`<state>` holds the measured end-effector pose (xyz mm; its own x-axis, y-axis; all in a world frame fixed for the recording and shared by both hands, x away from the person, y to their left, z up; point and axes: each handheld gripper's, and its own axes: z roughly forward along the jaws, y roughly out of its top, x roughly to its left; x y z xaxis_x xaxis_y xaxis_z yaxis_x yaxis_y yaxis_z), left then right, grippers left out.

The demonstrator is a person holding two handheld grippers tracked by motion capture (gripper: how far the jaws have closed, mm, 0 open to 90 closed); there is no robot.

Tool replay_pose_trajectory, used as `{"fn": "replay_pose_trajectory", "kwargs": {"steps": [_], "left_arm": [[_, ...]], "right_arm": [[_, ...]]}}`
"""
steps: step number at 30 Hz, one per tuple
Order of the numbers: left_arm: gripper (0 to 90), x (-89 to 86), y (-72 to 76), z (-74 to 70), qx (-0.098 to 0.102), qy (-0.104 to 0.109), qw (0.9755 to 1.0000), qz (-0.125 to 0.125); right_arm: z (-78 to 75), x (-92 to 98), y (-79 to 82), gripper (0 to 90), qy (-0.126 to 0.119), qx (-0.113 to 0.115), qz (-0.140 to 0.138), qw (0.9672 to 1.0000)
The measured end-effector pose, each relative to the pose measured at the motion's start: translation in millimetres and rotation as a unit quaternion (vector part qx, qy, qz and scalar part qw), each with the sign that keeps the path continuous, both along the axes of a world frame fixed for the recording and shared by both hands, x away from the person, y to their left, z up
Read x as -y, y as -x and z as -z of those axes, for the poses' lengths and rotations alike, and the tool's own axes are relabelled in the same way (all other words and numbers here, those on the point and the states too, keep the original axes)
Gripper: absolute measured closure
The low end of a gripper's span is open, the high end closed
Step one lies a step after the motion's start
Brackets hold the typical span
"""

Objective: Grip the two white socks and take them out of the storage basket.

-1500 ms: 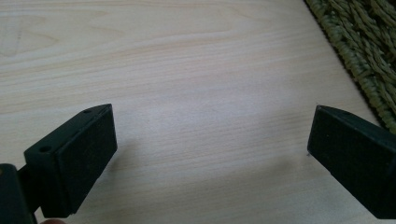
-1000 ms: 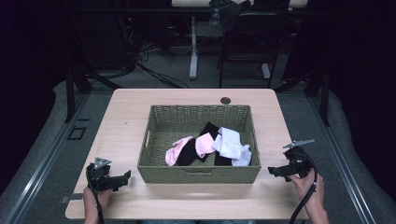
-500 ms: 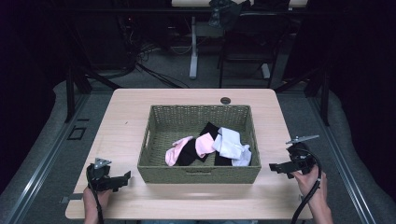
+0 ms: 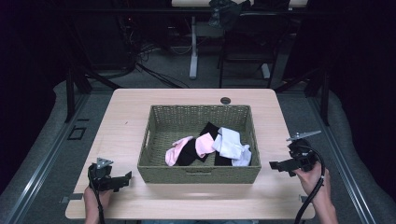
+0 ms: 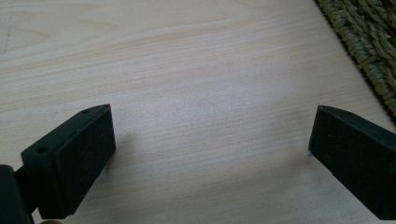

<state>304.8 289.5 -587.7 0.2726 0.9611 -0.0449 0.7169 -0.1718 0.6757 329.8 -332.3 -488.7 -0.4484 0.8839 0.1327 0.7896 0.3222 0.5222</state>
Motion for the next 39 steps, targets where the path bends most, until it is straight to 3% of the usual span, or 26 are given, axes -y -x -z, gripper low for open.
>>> {"fn": "replay_pose_trajectory", "kwargs": {"steps": [18,27,39], "left_arm": [[0.6,3.2,-2.6,0.5,0.0,0.003,1.0,0.002],[0.6,4.0,-3.1,0.6,-0.003,0.002,1.0,0.008],[0.6,3.9,-3.3,0.7,-0.002,0.002,1.0,0.008]], "right_arm": [[-50.7,-22.5,-6.8,0.0,0.01,0.017,-0.041,0.999],[-75.5,-55.8,-21.5,0.0,0.029,0.021,-0.076,0.9964],[-86.8,-104.0,-46.6,0.0,0.05,0.016,-0.121,0.9913]]}}
